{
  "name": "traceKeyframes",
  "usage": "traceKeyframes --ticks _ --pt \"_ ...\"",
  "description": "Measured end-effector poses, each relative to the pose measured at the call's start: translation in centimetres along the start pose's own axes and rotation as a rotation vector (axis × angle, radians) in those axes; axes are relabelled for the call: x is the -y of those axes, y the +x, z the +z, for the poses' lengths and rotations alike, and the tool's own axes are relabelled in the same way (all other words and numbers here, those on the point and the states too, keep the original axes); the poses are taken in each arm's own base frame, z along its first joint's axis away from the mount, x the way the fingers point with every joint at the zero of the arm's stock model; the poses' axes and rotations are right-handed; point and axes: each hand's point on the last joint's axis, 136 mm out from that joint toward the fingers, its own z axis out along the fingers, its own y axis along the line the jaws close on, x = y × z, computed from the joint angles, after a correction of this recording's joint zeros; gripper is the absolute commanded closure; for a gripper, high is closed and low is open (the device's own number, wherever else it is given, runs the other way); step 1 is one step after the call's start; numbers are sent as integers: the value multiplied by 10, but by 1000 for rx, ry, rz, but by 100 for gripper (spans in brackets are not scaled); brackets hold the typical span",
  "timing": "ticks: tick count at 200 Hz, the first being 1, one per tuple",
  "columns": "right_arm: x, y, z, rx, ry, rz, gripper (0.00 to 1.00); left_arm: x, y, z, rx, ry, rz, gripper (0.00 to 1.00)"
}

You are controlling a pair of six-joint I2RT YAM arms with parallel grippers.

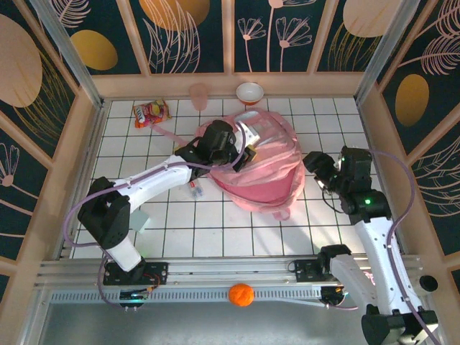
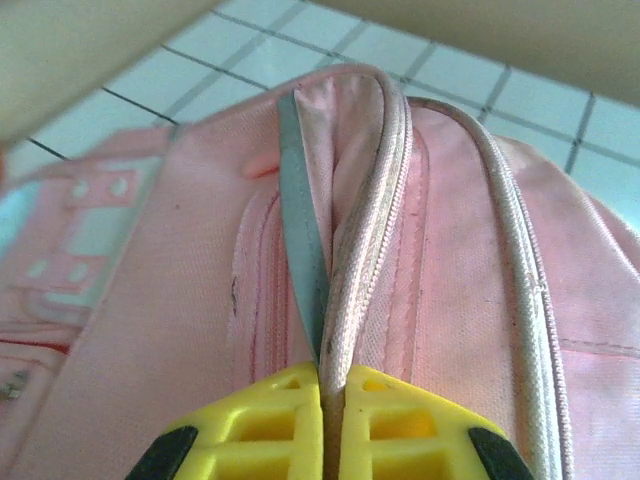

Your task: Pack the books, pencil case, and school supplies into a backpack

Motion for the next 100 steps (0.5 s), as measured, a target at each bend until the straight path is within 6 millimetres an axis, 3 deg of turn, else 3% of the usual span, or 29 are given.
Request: traceKeyframes --ticks 15,35,66,81,100 --pt "-8 -1 -1 -3 -16 -69 38 8 17 2 -42 41 39 42" --pt "-20 2 1 -27 -42 -184 38 10 25 2 -67 56 63 25" --pt "-39 18 13 -103 -75 -444 38 -1 31 -13 -51 28 10 18" --pt "-47 36 24 -155 -84 -591 38 -21 34 -27 -25 -22 -74 16" --pt "-50 76 41 -258 -95 -829 38 -54 37 -50 29 -110 -204 16"
